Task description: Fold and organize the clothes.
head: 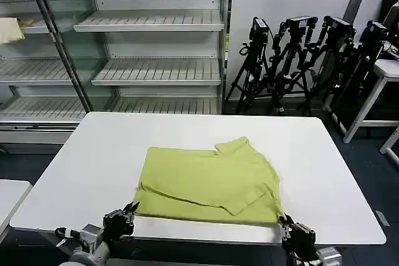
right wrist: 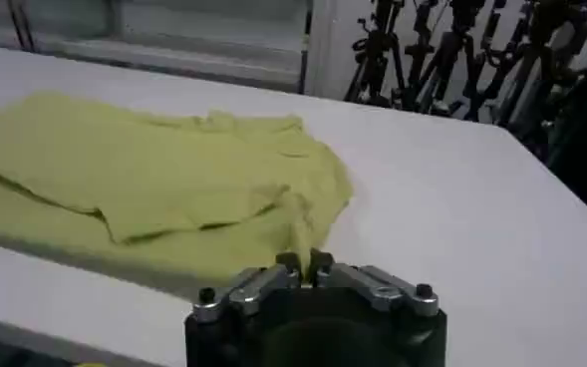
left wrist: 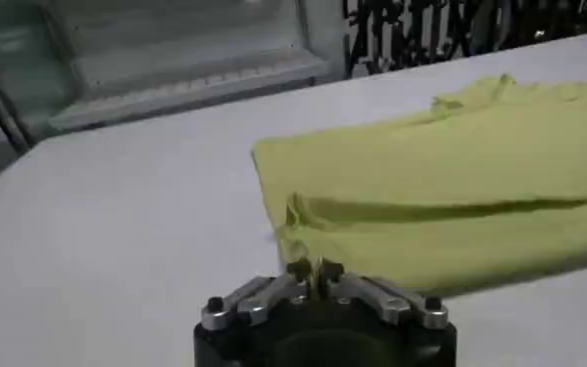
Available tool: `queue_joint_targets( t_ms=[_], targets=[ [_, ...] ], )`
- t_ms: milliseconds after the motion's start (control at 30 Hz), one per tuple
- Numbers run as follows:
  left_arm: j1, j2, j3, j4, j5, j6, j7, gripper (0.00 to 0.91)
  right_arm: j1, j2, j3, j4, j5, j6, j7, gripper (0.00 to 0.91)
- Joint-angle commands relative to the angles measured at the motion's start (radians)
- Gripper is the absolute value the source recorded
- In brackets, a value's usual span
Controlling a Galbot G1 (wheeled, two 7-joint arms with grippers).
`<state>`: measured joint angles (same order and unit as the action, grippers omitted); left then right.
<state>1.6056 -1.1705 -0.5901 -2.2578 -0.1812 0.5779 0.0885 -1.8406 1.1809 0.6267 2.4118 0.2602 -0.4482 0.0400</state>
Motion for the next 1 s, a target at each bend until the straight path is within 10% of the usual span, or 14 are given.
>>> queue_joint_targets(
  t_ms=[33,233,567,1000],
  targets=[
    [0.046,0.01,-0.03,-0.171,0.055,0.0,0.009,0.907,-0.096,0.009,0.042,0.139,-0.02,0.016,-0.005,0.907],
    [-0.174,0.038,0.047,-0.031,-0.016,-0.036,-0.03,0.907,0.242,0.009,-0.021,0.038,-0.004,-0.05,0.011,0.907],
    [-0.595,0.102,0.229,0.365,-0.175,-0.017,-0.065,0.907,0.915,0.047,-0.315,-0.54,0.032,-0.124,0.131,0.907],
    [-0.844,0.098,0.335,0.714,-0.246,-0.001,-0.051,0.907,1.167,0.145,-0.375,-0.907,0.128,-0.13,0.191,0.907]
  ],
)
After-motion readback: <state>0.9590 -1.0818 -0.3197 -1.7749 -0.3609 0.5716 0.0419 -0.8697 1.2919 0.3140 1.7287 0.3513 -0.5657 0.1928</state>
